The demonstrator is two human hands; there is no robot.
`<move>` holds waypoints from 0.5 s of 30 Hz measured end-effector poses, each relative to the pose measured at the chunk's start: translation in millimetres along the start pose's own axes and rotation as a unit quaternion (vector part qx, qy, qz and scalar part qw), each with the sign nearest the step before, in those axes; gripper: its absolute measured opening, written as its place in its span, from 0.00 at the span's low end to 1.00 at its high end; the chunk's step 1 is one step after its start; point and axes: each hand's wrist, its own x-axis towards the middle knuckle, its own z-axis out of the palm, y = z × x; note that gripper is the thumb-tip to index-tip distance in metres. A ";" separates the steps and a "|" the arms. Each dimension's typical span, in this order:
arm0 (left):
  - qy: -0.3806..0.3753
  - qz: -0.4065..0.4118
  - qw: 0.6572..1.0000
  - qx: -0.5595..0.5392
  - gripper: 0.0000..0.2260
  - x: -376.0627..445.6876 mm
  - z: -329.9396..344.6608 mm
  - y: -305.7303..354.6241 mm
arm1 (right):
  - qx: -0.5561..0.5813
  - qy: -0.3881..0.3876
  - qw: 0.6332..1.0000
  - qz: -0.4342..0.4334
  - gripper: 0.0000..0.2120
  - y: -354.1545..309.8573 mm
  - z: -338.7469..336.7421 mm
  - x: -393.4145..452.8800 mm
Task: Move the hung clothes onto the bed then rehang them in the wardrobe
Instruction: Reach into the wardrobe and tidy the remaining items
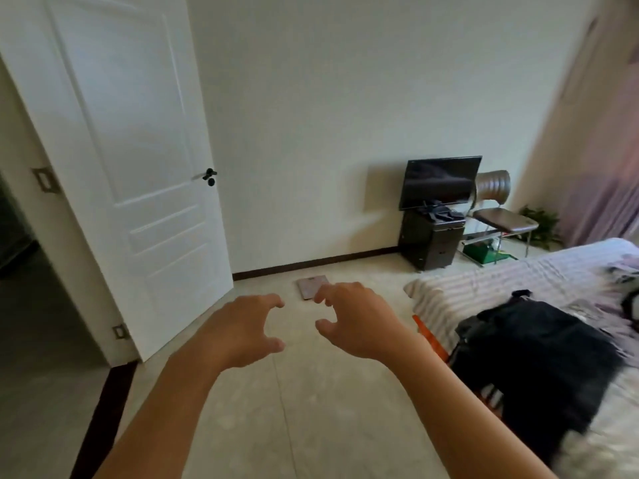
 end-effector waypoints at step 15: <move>-0.080 0.283 0.956 0.018 0.31 192.6 86.0 180.8 | 0.017 0.033 0.948 0.317 0.16 205.9 -20.0 -33.7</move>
